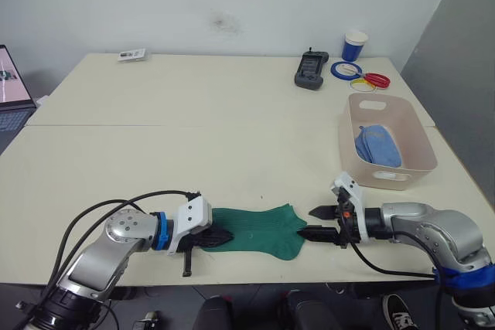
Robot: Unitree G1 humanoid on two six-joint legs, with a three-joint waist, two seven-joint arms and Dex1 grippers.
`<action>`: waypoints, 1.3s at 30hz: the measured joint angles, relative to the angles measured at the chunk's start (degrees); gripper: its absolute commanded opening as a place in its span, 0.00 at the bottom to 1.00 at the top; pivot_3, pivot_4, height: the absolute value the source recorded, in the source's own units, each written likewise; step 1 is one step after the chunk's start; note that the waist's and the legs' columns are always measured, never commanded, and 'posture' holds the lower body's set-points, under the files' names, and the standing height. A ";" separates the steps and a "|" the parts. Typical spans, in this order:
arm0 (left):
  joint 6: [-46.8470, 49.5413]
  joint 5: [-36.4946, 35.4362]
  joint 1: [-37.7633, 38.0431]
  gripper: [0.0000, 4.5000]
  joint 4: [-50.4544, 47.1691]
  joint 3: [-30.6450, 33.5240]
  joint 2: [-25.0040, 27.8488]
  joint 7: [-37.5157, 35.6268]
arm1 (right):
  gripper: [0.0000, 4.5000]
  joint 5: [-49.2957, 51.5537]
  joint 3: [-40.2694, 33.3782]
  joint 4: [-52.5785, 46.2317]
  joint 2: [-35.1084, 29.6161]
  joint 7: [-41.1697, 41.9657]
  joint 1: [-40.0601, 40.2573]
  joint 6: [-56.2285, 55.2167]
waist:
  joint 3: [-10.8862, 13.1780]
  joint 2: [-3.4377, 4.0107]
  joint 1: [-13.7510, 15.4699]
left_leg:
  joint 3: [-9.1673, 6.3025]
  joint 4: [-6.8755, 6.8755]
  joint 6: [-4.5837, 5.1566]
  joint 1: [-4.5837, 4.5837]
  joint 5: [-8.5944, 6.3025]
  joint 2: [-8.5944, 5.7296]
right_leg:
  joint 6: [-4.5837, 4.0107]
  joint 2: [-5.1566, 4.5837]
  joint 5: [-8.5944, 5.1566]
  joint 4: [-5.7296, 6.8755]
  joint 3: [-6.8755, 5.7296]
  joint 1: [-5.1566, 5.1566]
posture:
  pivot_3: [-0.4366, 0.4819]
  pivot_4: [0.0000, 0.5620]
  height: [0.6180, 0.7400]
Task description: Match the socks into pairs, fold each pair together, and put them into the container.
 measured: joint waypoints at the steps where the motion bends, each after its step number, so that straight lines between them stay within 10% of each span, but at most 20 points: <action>1: -0.43 0.28 0.00 0.00 0.15 -0.10 0.00 0.02 | 0.99 -0.01 0.48 0.15 0.11 -0.06 -0.49 0.29 | -0.04 0.00 0.00 | 0.00 0.00 0.00 0.01 0.00 0.00 | 0.00 0.00 0.00 0.00 0.02 0.01 | 0.48 0.27 1.00; 8: -1.43 0.90 0.38 0.00 0.34 -0.61 -0.09 0.89 | 0.85 1.39 2.79 1.19 1.73 1.21 -2.30 3.12 | -0.40 0.05 0.01 | 0.00 -0.01 0.01 0.04 0.00 0.01 | -0.01 -0.01 0.00 0.00 0.03 0.04 | 0.48 0.27 1.00; 19: -0.77 0.85 0.42 0.00 -0.11 -0.78 -0.80 2.04 | 0.01 6.51 -2.62 6.70 6.40 -1.63 -4.68 12.76 | -0.39 0.12 0.09 | 0.00 0.00 0.01 0.01 0.00 -0.01 | 0.00 -0.07 0.00 0.00 0.04 0.03 | 0.48 0.27 1.00; 39: 8.21 -1.50 -6.18 0.00 2.25 -2.38 -4.75 4.17 | 0.01 9.39 -6.60 8.81 0.52 1.24 -6.03 15.26 | -0.32 0.07 -0.06 | 0.00 -0.02 0.01 -0.09 -0.01 -0.05 | 0.01 0.04 0.00 -0.06 0.05 -0.04 | 0.48 0.27 1.00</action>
